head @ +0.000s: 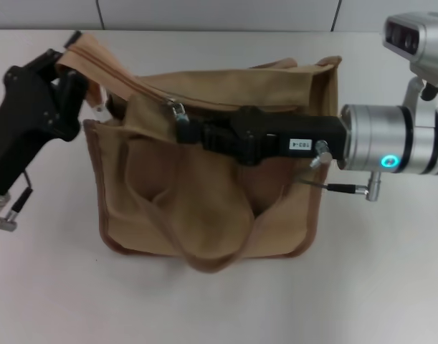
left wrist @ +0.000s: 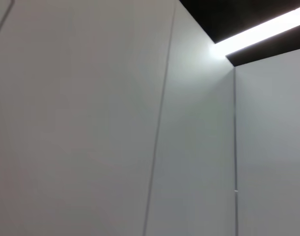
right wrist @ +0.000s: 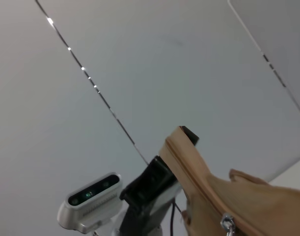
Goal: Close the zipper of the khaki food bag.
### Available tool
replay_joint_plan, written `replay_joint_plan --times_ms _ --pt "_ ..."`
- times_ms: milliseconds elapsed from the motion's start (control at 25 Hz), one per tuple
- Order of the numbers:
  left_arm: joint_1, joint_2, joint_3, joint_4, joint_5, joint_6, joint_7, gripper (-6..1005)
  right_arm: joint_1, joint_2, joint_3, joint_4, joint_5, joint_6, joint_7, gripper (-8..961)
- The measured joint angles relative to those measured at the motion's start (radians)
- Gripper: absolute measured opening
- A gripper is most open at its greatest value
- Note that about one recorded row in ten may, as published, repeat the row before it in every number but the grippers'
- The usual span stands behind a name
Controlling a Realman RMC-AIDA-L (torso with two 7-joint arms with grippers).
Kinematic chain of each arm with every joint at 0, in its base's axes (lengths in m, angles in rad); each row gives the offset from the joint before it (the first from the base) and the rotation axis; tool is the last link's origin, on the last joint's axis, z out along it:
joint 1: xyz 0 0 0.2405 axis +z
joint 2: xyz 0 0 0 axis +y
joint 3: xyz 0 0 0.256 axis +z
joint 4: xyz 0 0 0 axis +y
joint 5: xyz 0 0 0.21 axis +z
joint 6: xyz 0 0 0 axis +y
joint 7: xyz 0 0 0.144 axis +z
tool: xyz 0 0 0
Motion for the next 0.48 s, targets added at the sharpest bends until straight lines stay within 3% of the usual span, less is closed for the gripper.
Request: replay_joint_plan --times_ms 240,480 --pt "0.021 0.003 -0.05 0.029 0.0 -0.015 0.001 16 -0.052 -0.004 0.028 -0.006 -0.007 0.005 -0.002 0" --pt "0.027 0.003 -0.071 0.036 -0.001 -0.047 0.001 16 -0.153 -0.008 0.069 -0.047 -0.008 -0.012 -0.013 -1"
